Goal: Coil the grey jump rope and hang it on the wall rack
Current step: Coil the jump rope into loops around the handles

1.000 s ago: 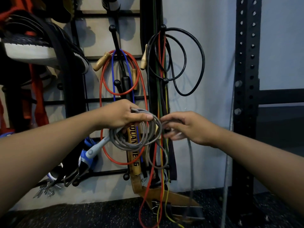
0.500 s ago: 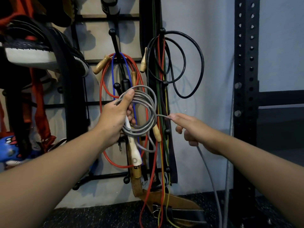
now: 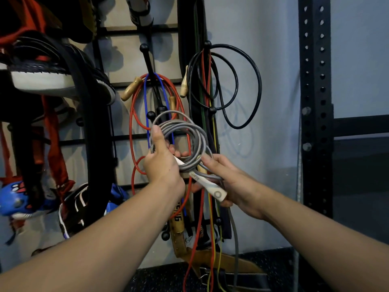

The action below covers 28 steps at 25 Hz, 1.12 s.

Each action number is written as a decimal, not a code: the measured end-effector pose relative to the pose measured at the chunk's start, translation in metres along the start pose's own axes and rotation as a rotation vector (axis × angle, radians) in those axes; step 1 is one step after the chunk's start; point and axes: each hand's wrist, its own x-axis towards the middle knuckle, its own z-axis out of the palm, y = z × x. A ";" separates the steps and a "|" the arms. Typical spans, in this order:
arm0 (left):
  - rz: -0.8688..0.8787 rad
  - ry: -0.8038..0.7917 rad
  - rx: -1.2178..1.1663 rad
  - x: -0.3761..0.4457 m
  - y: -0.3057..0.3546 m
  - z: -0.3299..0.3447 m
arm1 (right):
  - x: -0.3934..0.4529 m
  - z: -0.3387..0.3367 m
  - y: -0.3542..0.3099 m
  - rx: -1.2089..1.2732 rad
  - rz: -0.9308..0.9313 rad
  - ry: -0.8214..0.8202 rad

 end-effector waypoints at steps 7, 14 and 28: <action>0.029 -0.007 0.128 -0.009 -0.011 -0.012 | -0.002 0.013 -0.009 0.025 0.010 0.095; 0.064 -0.251 0.486 0.000 -0.013 -0.051 | -0.008 0.012 -0.009 -0.012 0.036 0.183; 0.776 -1.151 2.105 -0.009 0.087 0.014 | -0.005 -0.016 -0.046 -0.798 -0.089 -0.112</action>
